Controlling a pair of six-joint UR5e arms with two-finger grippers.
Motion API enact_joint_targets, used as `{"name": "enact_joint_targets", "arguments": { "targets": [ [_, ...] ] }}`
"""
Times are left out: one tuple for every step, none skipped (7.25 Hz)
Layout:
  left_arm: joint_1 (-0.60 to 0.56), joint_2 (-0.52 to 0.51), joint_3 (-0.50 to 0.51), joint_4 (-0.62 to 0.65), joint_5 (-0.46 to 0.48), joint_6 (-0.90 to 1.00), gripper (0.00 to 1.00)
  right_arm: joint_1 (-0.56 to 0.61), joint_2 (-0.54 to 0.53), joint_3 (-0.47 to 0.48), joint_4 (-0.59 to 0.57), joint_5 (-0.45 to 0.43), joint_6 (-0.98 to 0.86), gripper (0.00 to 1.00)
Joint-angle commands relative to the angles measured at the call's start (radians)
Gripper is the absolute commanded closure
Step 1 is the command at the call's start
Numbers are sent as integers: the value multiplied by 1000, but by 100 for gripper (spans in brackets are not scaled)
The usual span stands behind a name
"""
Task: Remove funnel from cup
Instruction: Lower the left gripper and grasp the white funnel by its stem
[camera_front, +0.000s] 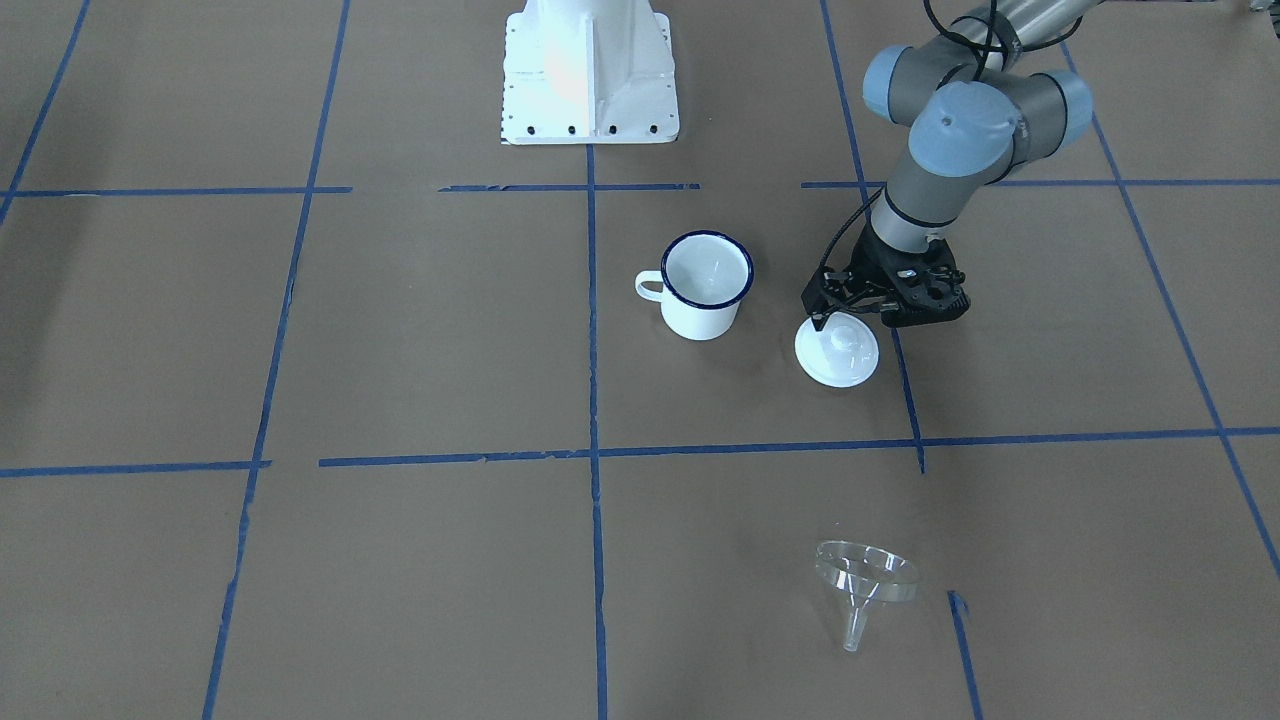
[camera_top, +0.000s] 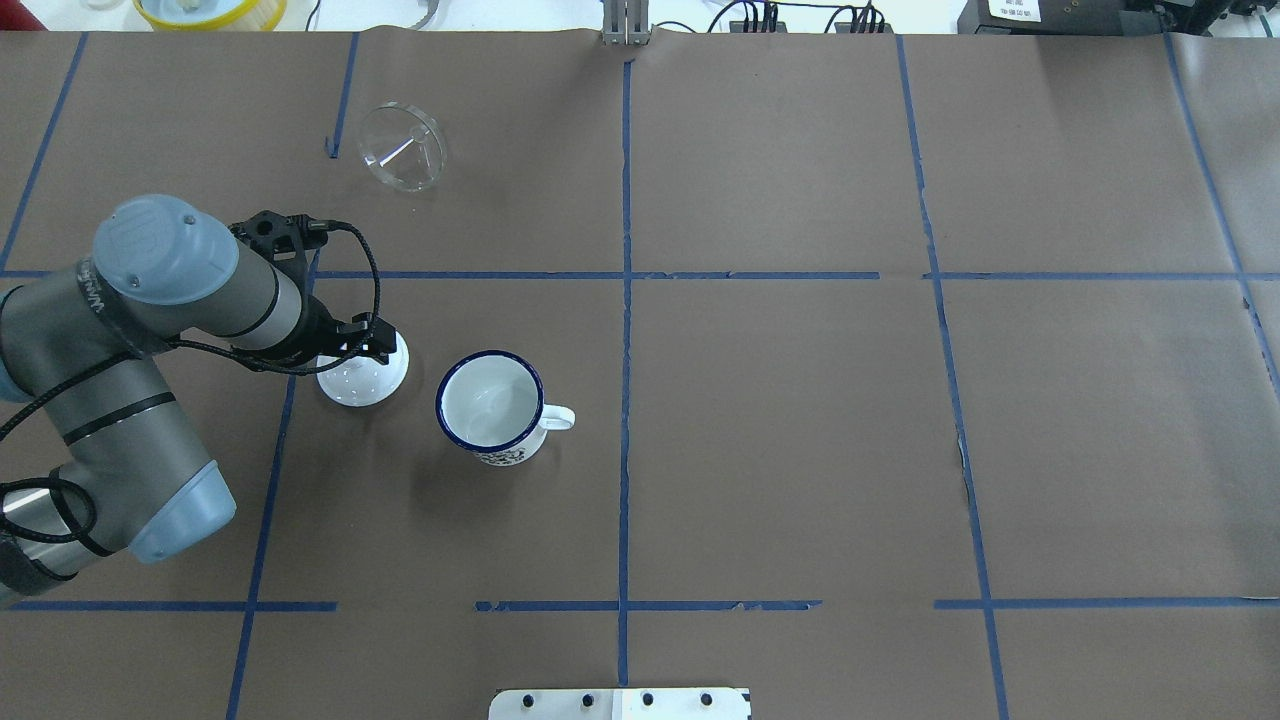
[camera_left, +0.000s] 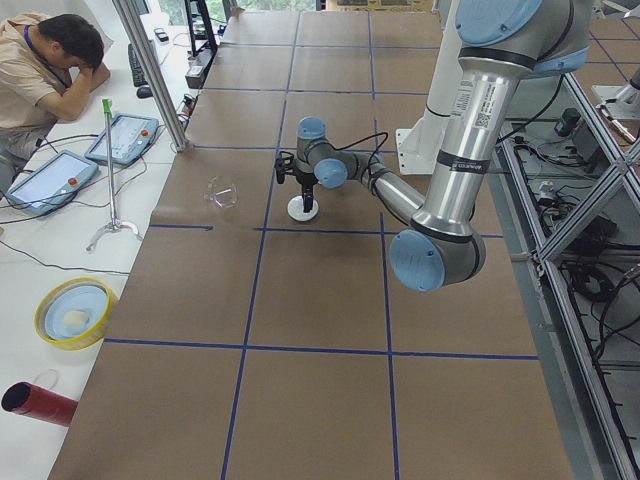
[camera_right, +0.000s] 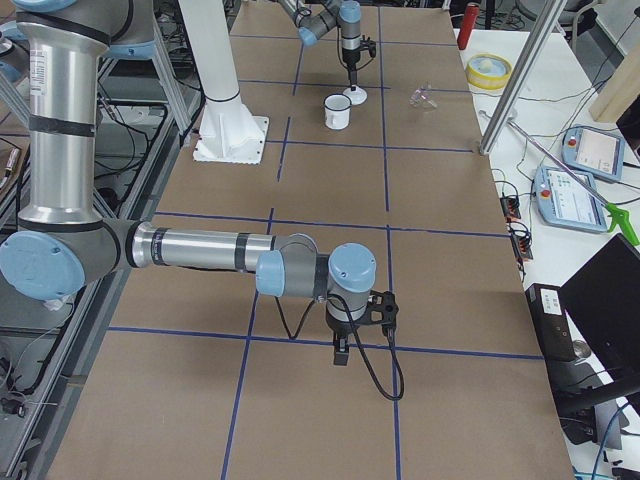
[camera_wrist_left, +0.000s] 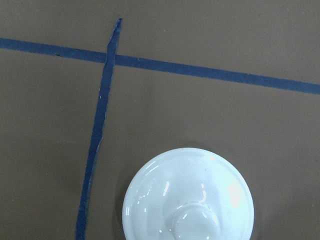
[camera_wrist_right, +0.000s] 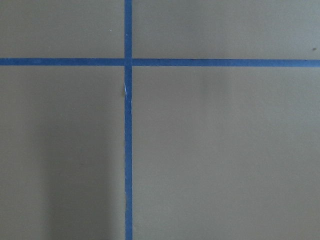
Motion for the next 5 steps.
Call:
{"name": "enact_joint_targets", "arguments": {
  "targets": [
    [9, -18, 21, 5, 0, 4, 0, 0, 0, 0, 0, 0, 0, 0],
    [9, -19, 28, 4, 0, 10, 3, 0, 0, 0, 0, 0, 0, 0],
    [9, -34, 40, 5, 0, 10, 12, 0, 0, 0, 0, 0, 0, 0],
    [9, -41, 44, 5, 0, 10, 30, 0, 0, 0, 0, 0, 0, 0],
    [9, -41, 45, 5, 0, 10, 32, 0, 0, 0, 0, 0, 0, 0]
  ]
}}
